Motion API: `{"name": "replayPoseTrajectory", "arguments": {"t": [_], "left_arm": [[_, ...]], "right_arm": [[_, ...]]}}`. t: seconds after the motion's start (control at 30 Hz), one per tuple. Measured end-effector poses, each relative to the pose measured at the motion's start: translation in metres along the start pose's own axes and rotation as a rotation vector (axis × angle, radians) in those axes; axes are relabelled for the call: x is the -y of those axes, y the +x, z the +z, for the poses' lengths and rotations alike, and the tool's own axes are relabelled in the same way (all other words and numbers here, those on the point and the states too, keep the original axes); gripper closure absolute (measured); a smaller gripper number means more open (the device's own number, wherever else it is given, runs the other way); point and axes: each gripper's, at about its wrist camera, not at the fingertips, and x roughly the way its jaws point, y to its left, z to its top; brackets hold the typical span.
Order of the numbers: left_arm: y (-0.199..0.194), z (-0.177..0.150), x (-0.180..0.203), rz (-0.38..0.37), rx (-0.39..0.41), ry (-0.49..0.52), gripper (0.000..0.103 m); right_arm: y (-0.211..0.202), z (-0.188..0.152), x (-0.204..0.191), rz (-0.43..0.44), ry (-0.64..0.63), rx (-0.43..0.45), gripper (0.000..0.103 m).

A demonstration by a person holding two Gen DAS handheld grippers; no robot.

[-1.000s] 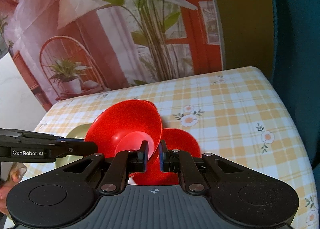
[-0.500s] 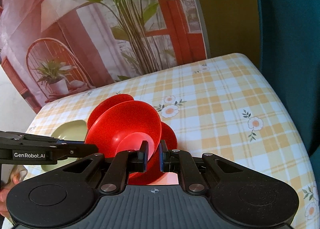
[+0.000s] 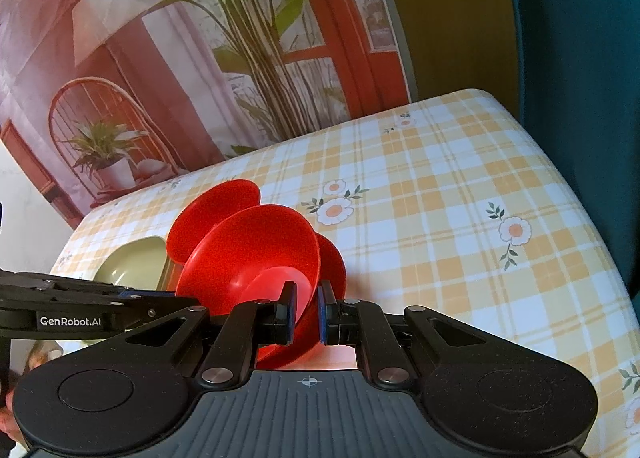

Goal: Organize plates and bowls

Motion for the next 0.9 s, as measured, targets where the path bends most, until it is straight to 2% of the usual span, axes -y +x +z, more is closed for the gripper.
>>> {"name": "replayPoseTrajectory", "arguments": {"t": [0.9], "left_arm": [[-0.0015, 0.0023, -0.0073, 0.038, 0.002, -0.024, 0.087]], "right_arm": [[0.0003, 0.0016, 0.0010, -0.023, -0.002, 0.010, 0.085]]}}
